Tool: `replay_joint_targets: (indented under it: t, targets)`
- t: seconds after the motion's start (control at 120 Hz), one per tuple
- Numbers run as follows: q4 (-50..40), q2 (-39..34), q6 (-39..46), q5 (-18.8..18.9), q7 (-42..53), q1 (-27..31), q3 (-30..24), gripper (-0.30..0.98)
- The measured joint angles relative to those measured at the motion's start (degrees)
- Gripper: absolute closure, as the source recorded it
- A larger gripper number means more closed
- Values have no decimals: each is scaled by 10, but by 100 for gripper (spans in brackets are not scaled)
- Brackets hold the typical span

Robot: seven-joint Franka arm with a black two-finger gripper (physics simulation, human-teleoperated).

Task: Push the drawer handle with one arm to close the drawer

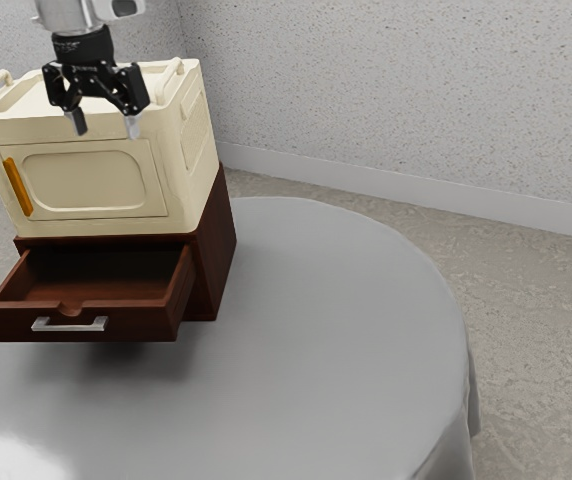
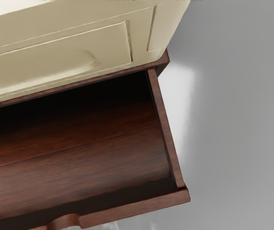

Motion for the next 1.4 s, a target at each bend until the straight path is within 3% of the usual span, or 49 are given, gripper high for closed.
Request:
replay_joint_targets:
  t: [0.217, 0.333, 0.433, 0.542, 0.608, 0.708, 0.892, 1.158, 1.4]
  targets:
    - [2, 2, 0, 0, 0, 2, 1, 0]
    - [115, -7, -22, 1, -3, 3, -8, 0]
    - [143, -21, -36, 33, -10, 33, -55, 0]
    - [145, -28, -58, 50, -21, 27, -66, 0]
    - [46, -93, -54, 53, -37, 34, -86, 0]
    - [-201, -213, 1, 51, -64, 6, -106, 0]
    - [-443, -294, 124, 35, -106, 61, -117, 0]
    - [-613, -341, 284, 26, -148, 82, -113, 7]
    - [-694, -372, 360, 29, -169, 88, -112, 29]
